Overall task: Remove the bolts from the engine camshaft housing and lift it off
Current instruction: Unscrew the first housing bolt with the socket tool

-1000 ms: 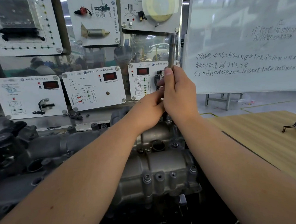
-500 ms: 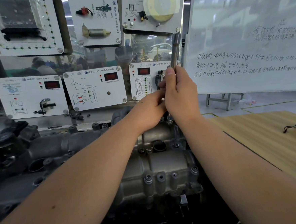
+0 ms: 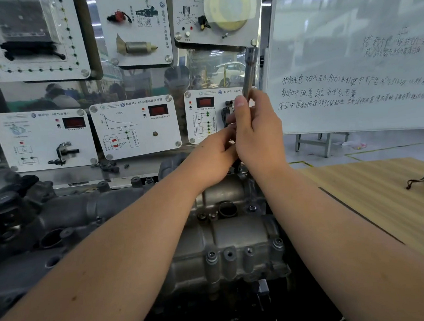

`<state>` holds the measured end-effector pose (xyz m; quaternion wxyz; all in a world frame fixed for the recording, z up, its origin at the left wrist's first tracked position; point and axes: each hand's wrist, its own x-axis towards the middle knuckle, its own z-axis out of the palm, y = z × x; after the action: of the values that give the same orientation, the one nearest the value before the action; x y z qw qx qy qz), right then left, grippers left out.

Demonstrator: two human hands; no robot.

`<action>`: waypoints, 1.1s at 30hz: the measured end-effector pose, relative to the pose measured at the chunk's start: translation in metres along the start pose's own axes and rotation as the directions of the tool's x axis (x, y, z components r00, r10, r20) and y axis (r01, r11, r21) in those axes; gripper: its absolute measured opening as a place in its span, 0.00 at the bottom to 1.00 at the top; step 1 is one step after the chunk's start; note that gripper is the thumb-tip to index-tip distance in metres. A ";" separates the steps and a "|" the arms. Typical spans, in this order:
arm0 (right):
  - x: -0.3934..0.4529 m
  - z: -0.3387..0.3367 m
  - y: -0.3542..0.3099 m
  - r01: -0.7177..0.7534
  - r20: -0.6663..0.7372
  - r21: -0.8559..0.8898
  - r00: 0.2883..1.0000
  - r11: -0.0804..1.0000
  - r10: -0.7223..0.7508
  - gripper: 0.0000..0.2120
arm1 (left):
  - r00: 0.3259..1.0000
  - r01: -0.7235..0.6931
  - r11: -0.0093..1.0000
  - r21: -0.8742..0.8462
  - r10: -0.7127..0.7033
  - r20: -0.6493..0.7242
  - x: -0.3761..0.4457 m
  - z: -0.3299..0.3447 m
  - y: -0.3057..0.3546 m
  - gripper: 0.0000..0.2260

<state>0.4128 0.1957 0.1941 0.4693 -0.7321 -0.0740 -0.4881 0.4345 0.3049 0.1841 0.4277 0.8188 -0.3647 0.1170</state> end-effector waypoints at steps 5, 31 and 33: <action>0.000 -0.001 0.000 0.022 -0.035 -0.004 0.999 1.000 -0.022 0.09 | 1.000 0.024 0.999 -0.036 -0.024 -0.006 0.000 0.001 -0.001 0.10; 0.001 0.000 0.003 0.031 -0.031 -0.001 0.999 1.000 -0.031 0.07 | 0.998 0.058 0.998 -0.036 -0.058 -0.008 0.001 0.002 -0.002 0.10; 0.002 0.001 0.003 0.023 -0.032 -0.004 0.999 1.000 -0.023 0.09 | 0.999 0.053 0.997 -0.048 -0.053 -0.001 0.001 0.002 -0.001 0.09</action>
<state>0.4158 0.1940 0.1940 0.4634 -0.7243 -0.0738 -0.5052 0.4352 0.3032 0.1825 0.4506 0.8175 -0.3453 0.0976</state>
